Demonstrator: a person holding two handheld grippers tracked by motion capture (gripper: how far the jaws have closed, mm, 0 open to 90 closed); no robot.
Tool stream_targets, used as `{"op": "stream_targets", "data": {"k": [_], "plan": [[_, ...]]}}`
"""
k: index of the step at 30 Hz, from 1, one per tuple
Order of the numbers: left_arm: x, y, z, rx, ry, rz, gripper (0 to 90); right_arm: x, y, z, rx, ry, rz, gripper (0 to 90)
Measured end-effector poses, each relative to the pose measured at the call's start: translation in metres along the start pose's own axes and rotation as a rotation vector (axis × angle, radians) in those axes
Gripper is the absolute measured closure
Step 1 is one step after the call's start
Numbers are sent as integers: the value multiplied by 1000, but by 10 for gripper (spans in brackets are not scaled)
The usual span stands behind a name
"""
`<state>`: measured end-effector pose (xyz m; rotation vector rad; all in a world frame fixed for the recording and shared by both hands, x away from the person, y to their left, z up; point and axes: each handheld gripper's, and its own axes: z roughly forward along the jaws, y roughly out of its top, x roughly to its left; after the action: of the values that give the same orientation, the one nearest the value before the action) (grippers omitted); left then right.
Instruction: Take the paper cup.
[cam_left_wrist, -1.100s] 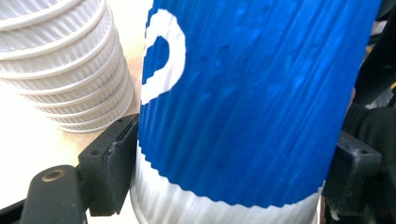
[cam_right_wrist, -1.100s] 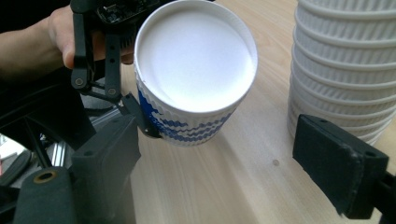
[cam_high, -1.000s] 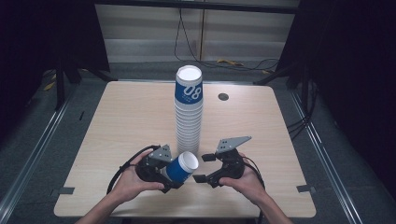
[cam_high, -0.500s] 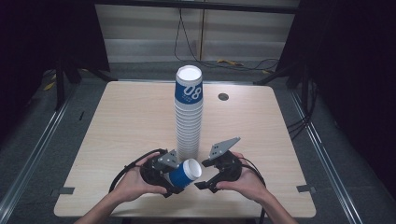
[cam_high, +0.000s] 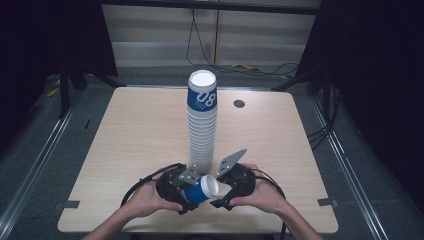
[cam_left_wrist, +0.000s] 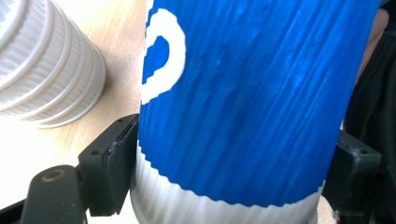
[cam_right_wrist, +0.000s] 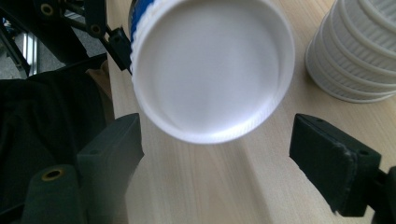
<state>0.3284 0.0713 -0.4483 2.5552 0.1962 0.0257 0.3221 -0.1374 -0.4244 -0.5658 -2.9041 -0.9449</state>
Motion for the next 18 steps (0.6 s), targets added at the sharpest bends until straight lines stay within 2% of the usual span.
{"op": "stream_targets", "data": {"k": [6,8,10,14,17,18], "plan": [[-3,5,1,5,15,22,181,2,2,3,10,14,-11,177],[-4,7,1,10,18,34,181,2,2,2,-3,15,-11,229],[-5,9,0,25,26,54,181,2,3,2,-10,21,-11,206],[-8,10,2,29,19,49,181,3,3,2,-4,18,-6,201],[-8,11,4,68,22,81,181,3,5,5,-1,31,-14,202],[-10,11,6,61,24,68,181,4,6,5,-1,28,-24,209]]}}
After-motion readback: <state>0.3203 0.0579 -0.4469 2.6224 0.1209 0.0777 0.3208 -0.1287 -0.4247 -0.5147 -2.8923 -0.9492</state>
